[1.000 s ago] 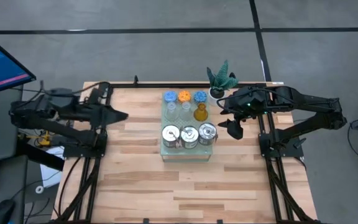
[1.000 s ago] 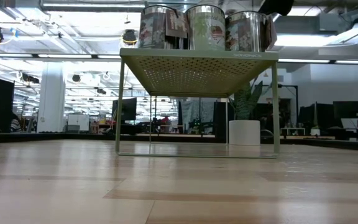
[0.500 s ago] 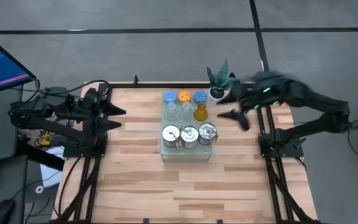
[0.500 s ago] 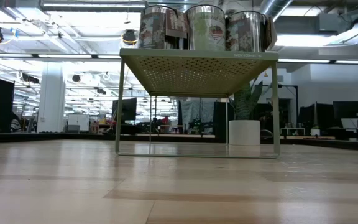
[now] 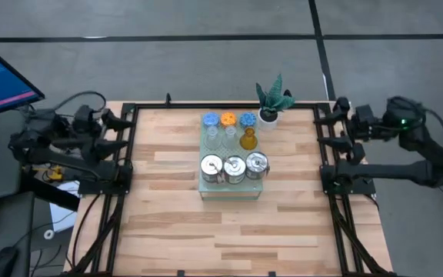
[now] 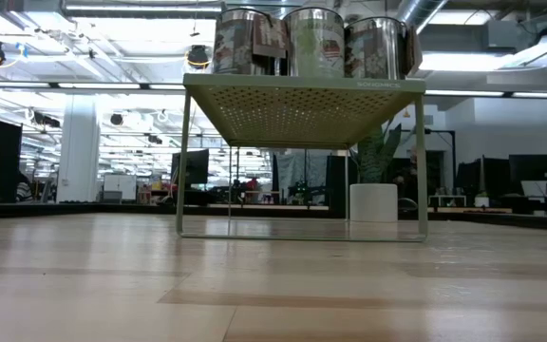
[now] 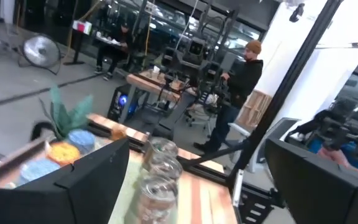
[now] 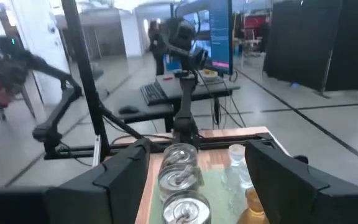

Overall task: Stock candles and holders on shelf
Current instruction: Return to Home Position

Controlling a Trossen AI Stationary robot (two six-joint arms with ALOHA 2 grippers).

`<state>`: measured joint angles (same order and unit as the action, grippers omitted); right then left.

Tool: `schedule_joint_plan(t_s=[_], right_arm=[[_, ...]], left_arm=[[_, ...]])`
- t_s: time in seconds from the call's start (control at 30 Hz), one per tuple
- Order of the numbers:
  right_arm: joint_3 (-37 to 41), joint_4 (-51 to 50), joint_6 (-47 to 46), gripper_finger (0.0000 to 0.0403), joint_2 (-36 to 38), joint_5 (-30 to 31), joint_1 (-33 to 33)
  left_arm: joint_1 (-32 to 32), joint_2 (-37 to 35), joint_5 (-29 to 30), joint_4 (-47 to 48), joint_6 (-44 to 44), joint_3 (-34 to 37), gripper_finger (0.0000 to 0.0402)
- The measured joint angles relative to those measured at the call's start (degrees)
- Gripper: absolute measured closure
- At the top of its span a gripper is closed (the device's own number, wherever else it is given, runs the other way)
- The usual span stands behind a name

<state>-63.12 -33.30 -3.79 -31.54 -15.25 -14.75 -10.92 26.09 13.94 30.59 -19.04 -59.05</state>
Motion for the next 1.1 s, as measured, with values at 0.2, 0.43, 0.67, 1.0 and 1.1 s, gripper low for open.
schedule_joint_plan(t_s=[0.2, 0.43, 0.67, 1.0, 1.1], right_arm=[[17.2, 11.6, -5.8, 0.0147, 12.8, -1.0, 0.2], [37.3, 25.1, -13.9, 0.0147, 23.7, -5.5, 0.4], [50.7, 34.9, -15.9, 0.0147, 31.4, -6.0, 2.2], [57.2, 40.5, -16.2, 0.0147, 31.4, -7.4, 4.3], [58.2, 40.2, -15.8, 0.0147, 31.4, -7.4, 4.8]], left_arm=[[0.0, -1.5, -5.9, -10.5, -3.1, 12.0, 0.0025], [0.0, -1.3, -11.8, -27.4, -2.5, 26.8, 0.0027], [0.0, -2.8, -13.4, -38.5, -2.4, 39.0, 0.0026], [-0.3, -12.0, -13.6, -44.5, -8.9, 50.7, 0.0026], [-0.8, -15.8, -13.1, -44.2, -8.4, 52.9, 0.0027]])
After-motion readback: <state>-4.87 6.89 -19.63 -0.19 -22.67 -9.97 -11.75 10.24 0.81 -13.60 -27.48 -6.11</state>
